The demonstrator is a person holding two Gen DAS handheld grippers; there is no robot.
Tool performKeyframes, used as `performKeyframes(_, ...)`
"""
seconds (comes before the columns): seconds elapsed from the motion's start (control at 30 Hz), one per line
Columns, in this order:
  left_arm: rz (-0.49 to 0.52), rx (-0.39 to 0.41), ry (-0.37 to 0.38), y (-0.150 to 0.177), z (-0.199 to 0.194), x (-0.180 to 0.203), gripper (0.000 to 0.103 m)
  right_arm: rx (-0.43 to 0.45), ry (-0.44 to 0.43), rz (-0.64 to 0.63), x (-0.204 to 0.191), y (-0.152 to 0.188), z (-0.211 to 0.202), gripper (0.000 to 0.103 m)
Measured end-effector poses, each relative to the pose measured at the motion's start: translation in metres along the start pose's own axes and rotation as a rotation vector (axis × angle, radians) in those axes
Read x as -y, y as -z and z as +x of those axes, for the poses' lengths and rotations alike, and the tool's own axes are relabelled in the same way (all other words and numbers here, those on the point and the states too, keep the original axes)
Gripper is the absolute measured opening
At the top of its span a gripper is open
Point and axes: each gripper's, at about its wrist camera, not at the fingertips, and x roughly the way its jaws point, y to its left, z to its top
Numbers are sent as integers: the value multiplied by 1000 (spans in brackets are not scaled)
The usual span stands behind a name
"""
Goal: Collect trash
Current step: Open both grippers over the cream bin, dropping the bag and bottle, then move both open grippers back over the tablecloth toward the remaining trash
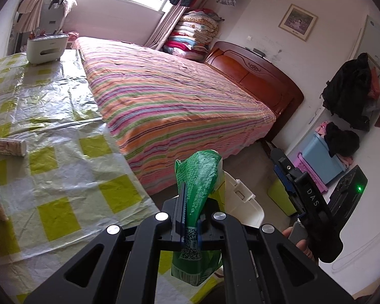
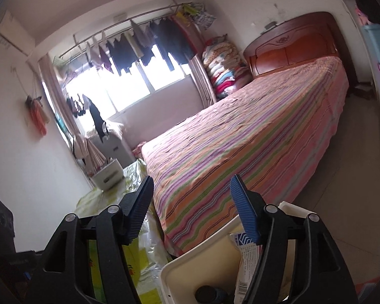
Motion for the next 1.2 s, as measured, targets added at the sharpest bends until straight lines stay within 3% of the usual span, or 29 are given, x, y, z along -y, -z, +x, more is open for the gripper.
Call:
performKeyframes(0.47,40,-43,42,2,32,35,5,45,6,30,3,1,-4,68)
performKeyframes(0.83,158,-88,-15,15,61,64,7,38,14,50,17,4,-2,68)
performKeyframes(0.9,161,-104,-28,17,65,66,16,33,11,49,16,5,-1,68)
performKeyframes(0.93,157,-106,-41,18,66,66,36,31,8,51,14,5,-1,69)
performKeyframes(0.97,155,-94,-56,18,65,66,65,30,4,52,13,5,-1,69)
performKeyframes(1.0,155,-62,-72,18,62,66,74,28,2,51,12,5,0,70)
performKeyframes(1.07,161,42,-96,18,48,67,78,26,-1,50,11,6,0,71)
performKeyframes(1.2,136,88,-90,9,31,61,81,22,-4,52,13,5,0,71)
